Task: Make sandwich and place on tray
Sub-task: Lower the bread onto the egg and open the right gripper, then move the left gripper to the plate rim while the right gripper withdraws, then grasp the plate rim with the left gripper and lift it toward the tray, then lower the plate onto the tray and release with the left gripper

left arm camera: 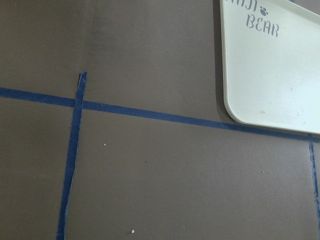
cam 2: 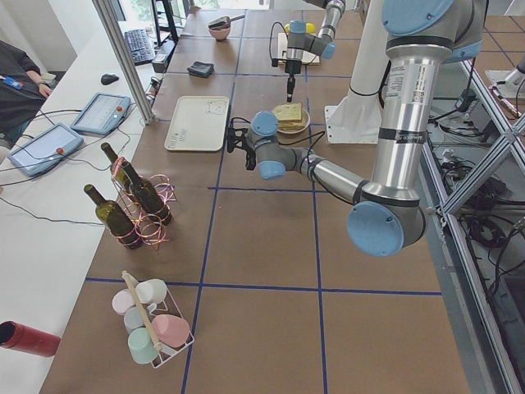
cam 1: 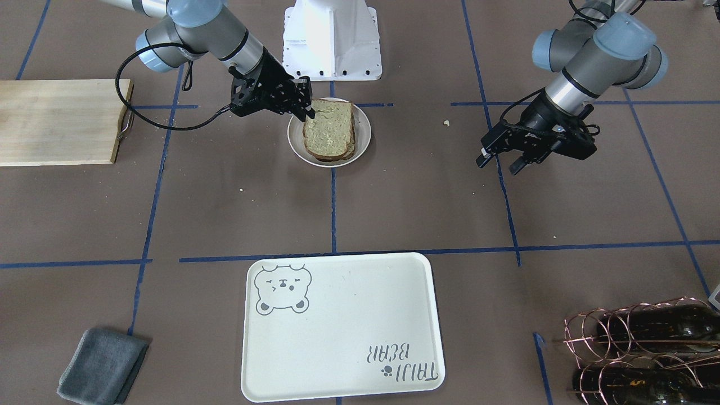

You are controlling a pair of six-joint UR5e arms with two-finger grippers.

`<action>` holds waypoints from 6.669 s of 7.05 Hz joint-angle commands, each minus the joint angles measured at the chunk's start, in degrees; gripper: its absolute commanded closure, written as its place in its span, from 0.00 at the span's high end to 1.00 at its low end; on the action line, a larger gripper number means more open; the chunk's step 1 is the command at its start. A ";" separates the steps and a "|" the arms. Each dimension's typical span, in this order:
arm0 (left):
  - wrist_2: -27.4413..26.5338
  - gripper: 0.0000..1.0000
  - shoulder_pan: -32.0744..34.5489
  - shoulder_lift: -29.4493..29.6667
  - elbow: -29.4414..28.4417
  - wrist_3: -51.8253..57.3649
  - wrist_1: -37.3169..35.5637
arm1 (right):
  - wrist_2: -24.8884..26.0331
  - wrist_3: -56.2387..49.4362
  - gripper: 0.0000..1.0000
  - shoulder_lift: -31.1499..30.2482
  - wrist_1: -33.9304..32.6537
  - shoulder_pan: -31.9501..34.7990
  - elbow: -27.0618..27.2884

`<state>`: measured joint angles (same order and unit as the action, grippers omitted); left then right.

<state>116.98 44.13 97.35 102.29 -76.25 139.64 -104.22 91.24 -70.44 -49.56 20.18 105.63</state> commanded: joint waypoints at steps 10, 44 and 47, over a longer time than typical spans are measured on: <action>-14.22 0.55 -23.56 18.93 0.55 -12.96 -27.14 | -11.70 -18.29 1.00 3.82 -37.72 17.44 8.98; -17.04 0.00 -5.46 44.68 -43.49 -44.60 -8.95 | -28.06 -74.28 1.00 -19.65 -45.98 50.66 7.40; -16.78 1.00 -5.20 41.89 -40.70 -38.39 -8.95 | -27.97 -74.28 1.00 -19.47 -45.98 50.66 7.40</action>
<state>100.03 38.85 141.22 59.62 -117.61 130.65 -132.20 16.96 -90.04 -95.54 70.84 113.03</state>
